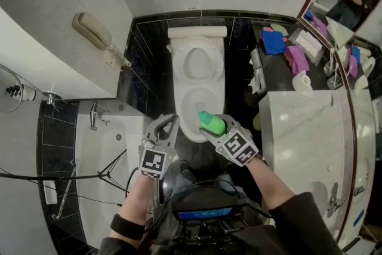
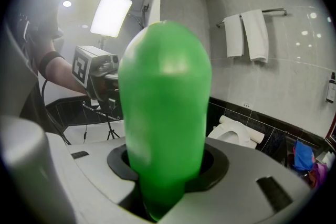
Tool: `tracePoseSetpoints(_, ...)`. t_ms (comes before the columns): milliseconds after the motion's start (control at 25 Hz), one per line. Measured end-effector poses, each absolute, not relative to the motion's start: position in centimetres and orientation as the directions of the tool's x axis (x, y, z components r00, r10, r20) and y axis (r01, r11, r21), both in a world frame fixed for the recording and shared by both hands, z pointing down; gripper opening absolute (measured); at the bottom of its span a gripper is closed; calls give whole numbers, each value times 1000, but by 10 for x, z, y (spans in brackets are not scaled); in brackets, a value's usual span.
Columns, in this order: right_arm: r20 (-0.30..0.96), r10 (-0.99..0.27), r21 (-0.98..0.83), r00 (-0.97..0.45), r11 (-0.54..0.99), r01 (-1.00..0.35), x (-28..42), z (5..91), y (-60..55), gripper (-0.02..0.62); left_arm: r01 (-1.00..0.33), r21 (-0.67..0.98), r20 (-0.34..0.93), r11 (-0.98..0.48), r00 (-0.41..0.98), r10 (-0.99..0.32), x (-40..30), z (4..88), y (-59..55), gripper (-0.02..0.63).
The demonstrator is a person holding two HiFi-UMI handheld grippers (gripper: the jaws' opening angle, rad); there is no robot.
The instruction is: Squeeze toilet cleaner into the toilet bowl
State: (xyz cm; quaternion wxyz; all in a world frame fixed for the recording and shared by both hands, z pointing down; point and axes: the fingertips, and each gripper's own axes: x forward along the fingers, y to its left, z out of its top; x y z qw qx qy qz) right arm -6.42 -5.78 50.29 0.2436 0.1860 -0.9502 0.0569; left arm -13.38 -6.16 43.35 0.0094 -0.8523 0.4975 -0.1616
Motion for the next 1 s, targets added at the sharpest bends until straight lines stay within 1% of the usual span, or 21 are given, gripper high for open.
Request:
tracePoseSetpoints(120, 518, -302, -17, -800, 932, -363, -68, 505, -58, 181, -838, -200, 264, -507, 452, -852, -134, 432, -63, 37)
tracePoseSetpoints(240, 553, -280, -32, -785, 934, -356, -72, 506, -57, 181, -801, -273, 268, -533, 469, -842, -131, 431, -63, 68)
tracePoseSetpoints(360, 582, -250, -55, -774, 937, -344, -78, 505, -54, 181, -784, -338, 271, -520, 448, -852, -128, 423, -64, 122)
tracePoseSetpoints(480, 607, -213, -74, -766, 944, -321, -82, 503, -50, 181, -736, -456, 262, -500, 426, -866, -124, 413, -65, 189)
tracePoseSetpoints(560, 616, -189, -81, -765, 950, -301, -85, 501, -46, 181, -668, -559, 259, -491, 422, -869, -120, 406, -65, 217)
tracePoseSetpoints(680, 623, -162, -84, -765, 959, -271, -87, 499, -41, 181, -514, -719, 256, -468, 430, -866, -113, 400, -59, 250)
tracePoseSetpoints(760, 629, -145, -85, -764, 964, -252, -87, 499, -38, 181, -397, -802, 261, -446, 438, -860, -108, 398, -56, 252)
tracePoseSetpoints(840, 636, -135, -84, -760, 967, -242, -87, 500, -37, 181, -311, -851, 263, -422, 444, -857, -105, 396, -55, 252)
tracePoseSetpoints(1000, 645, -136, -88, -752, 964, -249, -87, 503, -36, 181, -273, -876, 248, -397, 449, -858, -104, 389, -54, 251)
